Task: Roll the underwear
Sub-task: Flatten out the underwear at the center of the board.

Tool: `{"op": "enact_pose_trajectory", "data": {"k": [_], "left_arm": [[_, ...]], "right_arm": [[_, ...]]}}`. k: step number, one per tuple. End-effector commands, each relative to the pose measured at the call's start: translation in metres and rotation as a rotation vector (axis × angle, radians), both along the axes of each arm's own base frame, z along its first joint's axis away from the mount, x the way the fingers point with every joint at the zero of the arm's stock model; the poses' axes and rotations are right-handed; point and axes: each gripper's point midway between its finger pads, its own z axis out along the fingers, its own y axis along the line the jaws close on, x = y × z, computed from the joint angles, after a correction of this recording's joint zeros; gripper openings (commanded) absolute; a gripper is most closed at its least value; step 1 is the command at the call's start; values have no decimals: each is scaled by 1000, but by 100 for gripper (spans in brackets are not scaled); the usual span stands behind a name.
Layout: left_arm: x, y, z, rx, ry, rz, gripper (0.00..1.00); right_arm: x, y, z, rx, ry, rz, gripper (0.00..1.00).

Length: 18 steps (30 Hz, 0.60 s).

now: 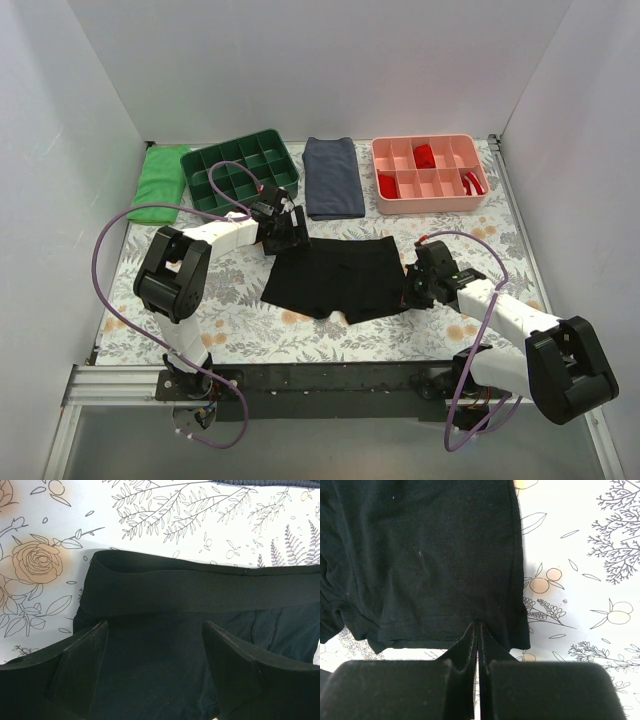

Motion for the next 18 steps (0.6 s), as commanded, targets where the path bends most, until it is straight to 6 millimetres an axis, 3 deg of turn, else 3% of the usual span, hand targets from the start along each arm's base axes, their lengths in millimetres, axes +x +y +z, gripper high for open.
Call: {"op": "enact_pose_trajectory", "data": {"k": [1,4,8,12,15,18], "left_arm": [[-2,12,6,37,2,23,76],[-2,8,13,13,-2,14,78],[-3,-6,35,-79,-26,-11,78],[-1,-13,66,-129,-82,-39,81],[7,-12,88,-130,-147,-38,83],[15,-14,95,-127,-184,-48,85]], "right_arm": [[-9,-33,-15,-169,29,-33,1],[3,-33,-2,-188,-22,-8,1],[22,-14,17,-130,-106,109,3],[42,20,68,27,-249,202,15],[48,24,90,70,-320,174,19],[47,32,96,130,-332,171,20]]}}
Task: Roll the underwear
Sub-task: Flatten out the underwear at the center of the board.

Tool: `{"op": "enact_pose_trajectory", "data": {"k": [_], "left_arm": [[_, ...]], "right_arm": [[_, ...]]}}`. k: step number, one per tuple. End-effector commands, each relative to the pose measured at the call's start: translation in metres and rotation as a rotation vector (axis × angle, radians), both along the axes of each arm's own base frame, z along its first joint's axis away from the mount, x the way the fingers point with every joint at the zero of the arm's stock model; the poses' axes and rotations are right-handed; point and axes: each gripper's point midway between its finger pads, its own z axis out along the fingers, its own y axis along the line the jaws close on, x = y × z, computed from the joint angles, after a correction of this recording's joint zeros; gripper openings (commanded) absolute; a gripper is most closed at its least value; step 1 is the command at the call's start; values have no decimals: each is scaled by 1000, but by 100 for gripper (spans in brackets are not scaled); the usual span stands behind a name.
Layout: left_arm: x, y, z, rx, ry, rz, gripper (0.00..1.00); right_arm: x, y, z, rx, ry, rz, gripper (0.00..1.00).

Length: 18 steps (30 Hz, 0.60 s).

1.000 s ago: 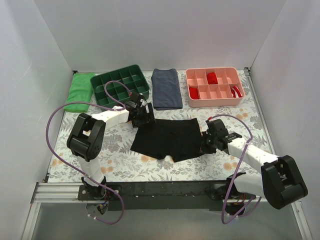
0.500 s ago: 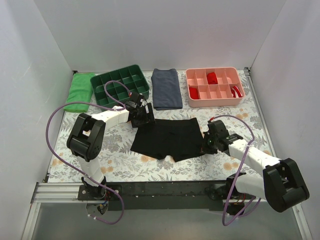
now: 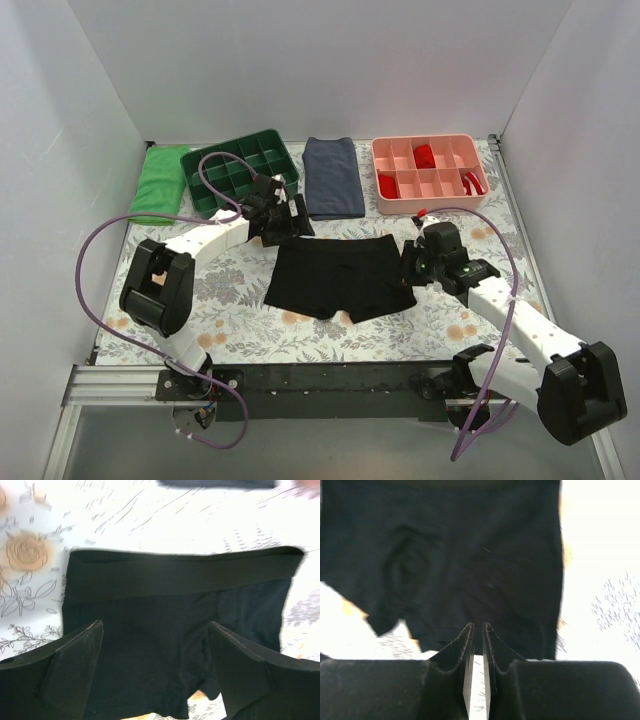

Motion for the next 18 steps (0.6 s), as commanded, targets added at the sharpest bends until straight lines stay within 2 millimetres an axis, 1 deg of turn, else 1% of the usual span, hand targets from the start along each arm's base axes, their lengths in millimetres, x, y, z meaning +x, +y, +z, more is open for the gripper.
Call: {"op": "enact_pose_trajectory", "data": {"k": [1,3,4,7,8,10,11,13,17,18], "left_arm": [[24,-8,46,-42,-135,-23,85],[28,-10,37,-32,-122,-28,82],[30,-11,26,-19,-100,-30,82],[31,-11,7,-8,-70,-35,81],[31,-13,0,-13,-63,-43,80],[33,-14,-5,-23,-74,-37,80],[30,-12,-12,-18,-64,-33,80],[30,-10,-16,-13,-70,-29,80],[32,-6,-28,13,-72,-34,80],[33,-4,-33,23,-67,-34,80]], "right_arm": [[7,18,24,112,-73,41,19],[4,22,17,133,-44,41,19],[2,23,12,134,-27,44,18],[-2,19,-4,108,25,28,18],[-7,16,-14,95,46,21,17],[-10,14,-22,91,61,11,17],[-15,14,-29,94,77,15,17],[-17,13,-32,102,75,8,16],[-23,5,-49,69,112,-20,17],[-27,2,-56,48,136,-29,16]]}}
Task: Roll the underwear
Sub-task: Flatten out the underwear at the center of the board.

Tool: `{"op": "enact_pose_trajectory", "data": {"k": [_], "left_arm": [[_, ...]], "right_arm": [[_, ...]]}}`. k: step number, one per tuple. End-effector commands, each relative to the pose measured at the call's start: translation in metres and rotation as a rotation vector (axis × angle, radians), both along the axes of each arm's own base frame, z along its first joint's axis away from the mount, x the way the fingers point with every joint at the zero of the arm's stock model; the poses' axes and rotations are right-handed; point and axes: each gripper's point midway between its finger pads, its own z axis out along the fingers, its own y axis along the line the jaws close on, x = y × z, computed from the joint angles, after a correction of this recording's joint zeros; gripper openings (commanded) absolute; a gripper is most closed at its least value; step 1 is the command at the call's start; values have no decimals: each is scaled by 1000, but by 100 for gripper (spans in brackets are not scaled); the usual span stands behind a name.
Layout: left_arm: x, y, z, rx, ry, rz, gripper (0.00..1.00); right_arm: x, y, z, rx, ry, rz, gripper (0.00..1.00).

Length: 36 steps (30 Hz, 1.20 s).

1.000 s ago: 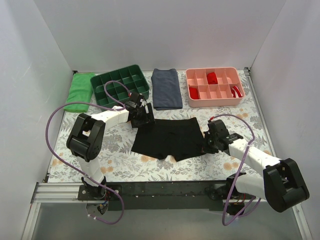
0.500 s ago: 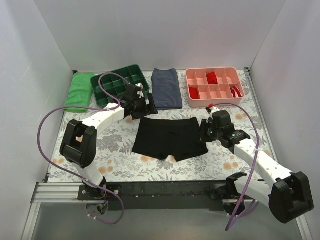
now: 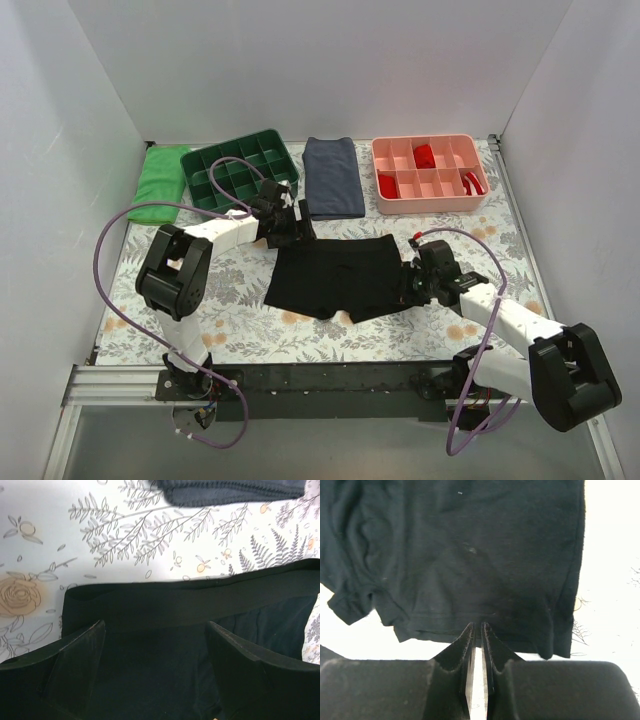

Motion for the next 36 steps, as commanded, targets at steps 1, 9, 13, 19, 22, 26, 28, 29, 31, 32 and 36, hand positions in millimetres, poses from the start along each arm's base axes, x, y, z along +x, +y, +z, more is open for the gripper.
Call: {"op": "enact_pose_trajectory", "data": {"k": [1,9,13,19,22,26,28,29,31,32,36], "left_arm": [[15,4,-2,12,-56,0,80],[15,7,4,10,-71,9,81],[22,-2,45,-35,-127,-20,93],[27,-30,127,-184,-177,-110,98],[10,-80,162,-427,-115,-308,98],[-4,-130,163,-421,-110,-487,98],[-11,-160,141,-378,-71,-549,98],[-8,-169,151,-372,-86,-565,98],[-8,-187,122,-328,-45,-580,98],[-9,-190,115,-304,-22,-581,98],[-8,-207,97,-252,-8,-576,98]], "right_arm": [[2,-5,-13,-27,13,-39,16],[-13,-21,-30,-87,38,-54,15],[15,-4,35,32,-173,-36,21],[18,-31,62,-71,-156,-181,68],[11,-49,38,-110,-34,-280,62],[11,-55,36,-47,-23,-321,62],[11,-58,36,2,-42,-335,63],[9,-60,34,6,-41,-330,64],[5,-61,30,27,-29,-316,64],[3,-63,27,23,-15,-318,64],[0,-69,16,29,4,-306,64]]}}
